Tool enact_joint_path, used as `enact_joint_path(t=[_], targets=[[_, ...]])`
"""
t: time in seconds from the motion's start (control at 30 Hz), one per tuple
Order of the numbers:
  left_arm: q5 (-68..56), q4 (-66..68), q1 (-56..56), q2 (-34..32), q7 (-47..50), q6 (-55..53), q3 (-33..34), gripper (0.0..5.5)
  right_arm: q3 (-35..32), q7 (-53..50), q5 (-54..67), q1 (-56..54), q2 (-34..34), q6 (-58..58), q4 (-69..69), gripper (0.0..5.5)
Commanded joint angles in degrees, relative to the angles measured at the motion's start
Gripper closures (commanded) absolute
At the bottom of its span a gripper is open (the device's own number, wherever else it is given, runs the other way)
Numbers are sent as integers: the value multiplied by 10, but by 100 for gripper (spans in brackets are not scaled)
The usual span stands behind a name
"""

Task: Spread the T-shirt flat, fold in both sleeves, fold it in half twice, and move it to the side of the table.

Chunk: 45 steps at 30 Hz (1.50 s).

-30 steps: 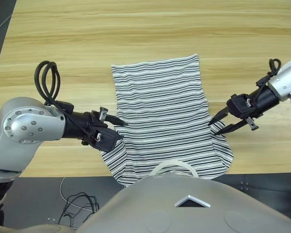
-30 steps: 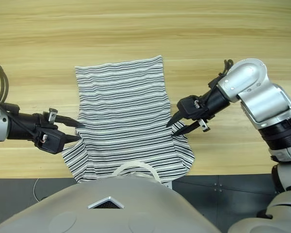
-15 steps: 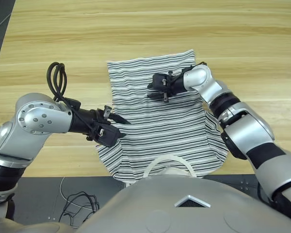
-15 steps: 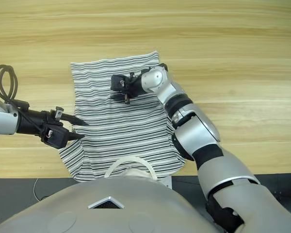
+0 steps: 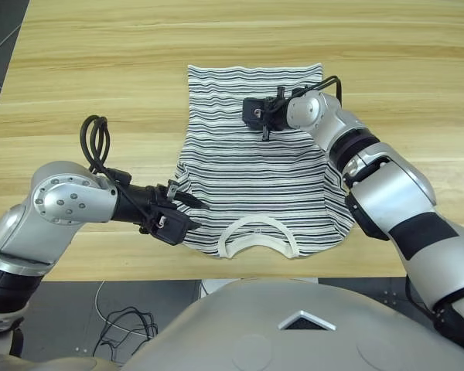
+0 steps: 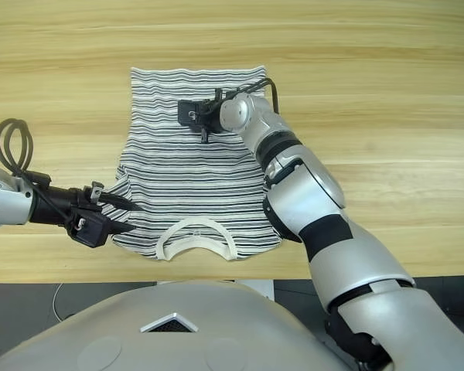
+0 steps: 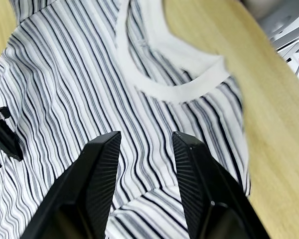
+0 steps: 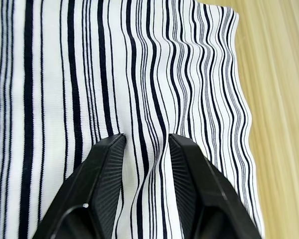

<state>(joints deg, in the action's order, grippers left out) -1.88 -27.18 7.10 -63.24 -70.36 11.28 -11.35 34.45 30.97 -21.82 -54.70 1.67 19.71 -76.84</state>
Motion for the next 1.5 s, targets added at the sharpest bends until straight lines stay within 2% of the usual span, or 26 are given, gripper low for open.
enact_joint_path(t=[0.03, 0.13, 0.27, 0.47, 0.63, 0.97, 1.07, 1.2, 1.3, 1.5], targets=[[-10, 67, -16, 76, 68, -5, 6, 360, 0, -42, -36, 3, 8, 90, -6, 388], [-56, 125, -14, 116, 93, -19, 32, 360, -9, -24, -41, -16, 31, 172, 10, 388], [-120, 150, 3, 120, 83, -62, 69, 360, -30, 28, -27, -18, 69, 244, 30, 388], [-192, 173, 114, 128, 81, -71, 169, 360, -97, 142, 47, 24, 123, 285, 72, 388], [-201, 265, 176, 131, 54, -58, 214, 360, -144, 201, 107, 42, 151, 280, 129, 388], [-170, 521, 77, 160, 36, -8, 209, 360, -170, 248, 141, 65, 172, 250, 208, 388], [-166, 545, 64, 172, 22, -4, 198, 360, -169, 250, 140, 70, 173, 246, 214, 388], [-195, 514, 95, 180, -37, -27, 183, 360, -170, 250, 139, 69, 171, 240, 212, 388], [-225, 522, 104, 164, -78, -49, 202, 314, -167, 245, 134, 72, 169, 241, 210, 388], [-225, 583, 77, 153, -95, -57, 223, 232, -163, 243, 129, 77, 166, 241, 214, 388]])
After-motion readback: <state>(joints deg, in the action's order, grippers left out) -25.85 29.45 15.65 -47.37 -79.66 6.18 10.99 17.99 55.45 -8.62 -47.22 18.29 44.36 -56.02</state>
